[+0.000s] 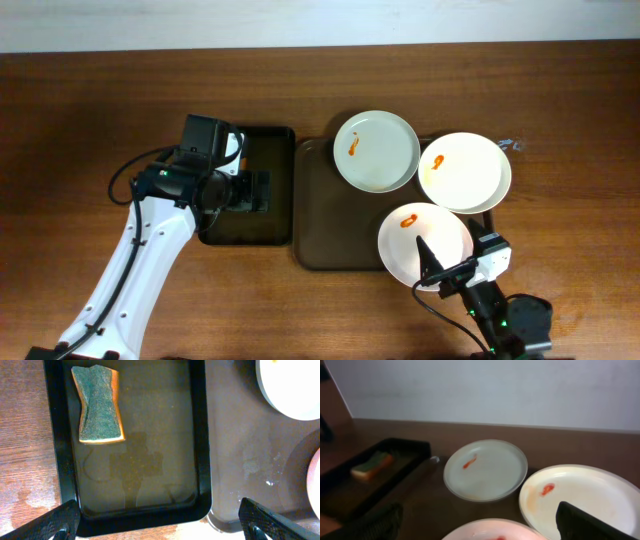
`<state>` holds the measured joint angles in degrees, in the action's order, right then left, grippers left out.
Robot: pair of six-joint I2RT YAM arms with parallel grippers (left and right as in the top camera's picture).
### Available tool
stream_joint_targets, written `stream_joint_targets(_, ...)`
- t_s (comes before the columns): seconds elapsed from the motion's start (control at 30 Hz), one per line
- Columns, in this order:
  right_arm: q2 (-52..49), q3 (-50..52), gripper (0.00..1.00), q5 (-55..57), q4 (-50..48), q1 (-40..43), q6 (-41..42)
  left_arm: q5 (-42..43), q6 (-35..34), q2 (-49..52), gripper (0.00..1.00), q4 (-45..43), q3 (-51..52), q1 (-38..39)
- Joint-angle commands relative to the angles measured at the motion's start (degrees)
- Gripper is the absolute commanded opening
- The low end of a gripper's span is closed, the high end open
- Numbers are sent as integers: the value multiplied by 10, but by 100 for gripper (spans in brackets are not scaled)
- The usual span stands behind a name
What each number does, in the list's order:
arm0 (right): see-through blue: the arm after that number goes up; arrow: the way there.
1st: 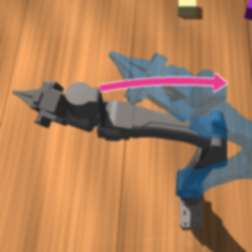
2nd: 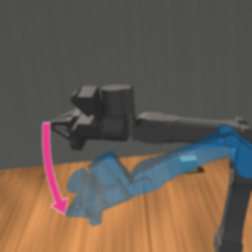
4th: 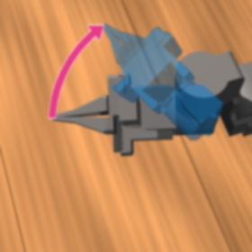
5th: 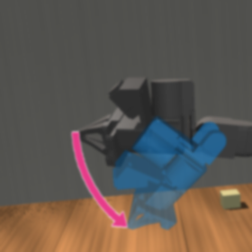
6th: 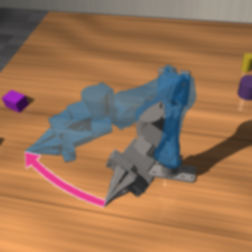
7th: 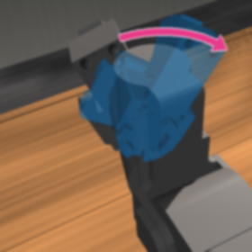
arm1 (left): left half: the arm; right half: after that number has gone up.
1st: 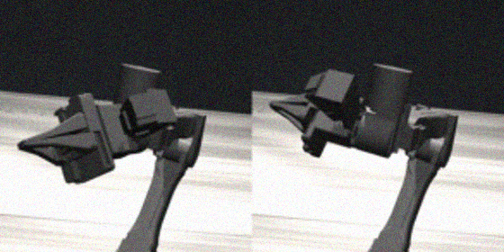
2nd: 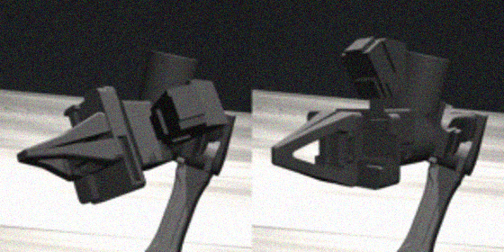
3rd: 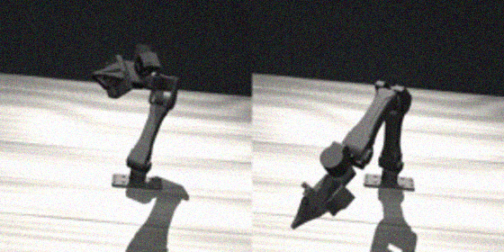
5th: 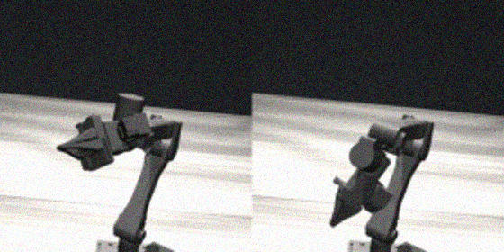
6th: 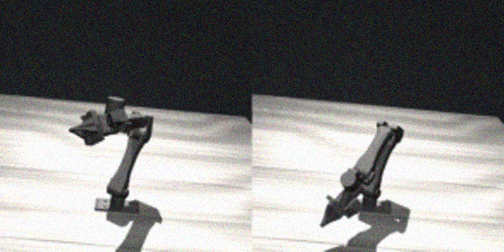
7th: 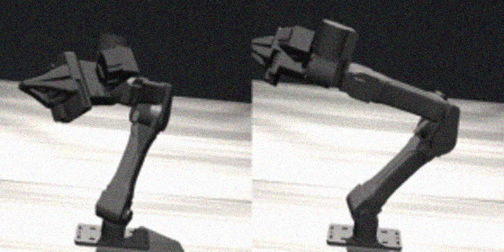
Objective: Clean dirty plates on tray and stack at the side
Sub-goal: 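Reach the right gripper to the top white plate and grip its rim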
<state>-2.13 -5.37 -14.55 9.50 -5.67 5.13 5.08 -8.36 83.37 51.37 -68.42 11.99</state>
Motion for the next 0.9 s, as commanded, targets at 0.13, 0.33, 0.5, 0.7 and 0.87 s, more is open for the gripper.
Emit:
stream_joint_targets(0.13,-384,-483,98,17,344,-3,-5,0,1,0,100,-5,-11,-2)
stream_joint_targets(0.33,-763,-864,95,-19,643,-3,1,0,1,0,100,-9,-11,-2)
stream_joint_targets(0.5,-934,-887,53,11,558,-6,44,0,1,0,100,-17,-11,-1)
stream_joint_targets(0.7,-1113,-887,57,54,394,-6,9,0,1,0,100,-17,-11,-2)
stream_joint_targets(0.87,-1171,-887,41,142,330,-6,9,0,1,0,100,-21,-11,-1)
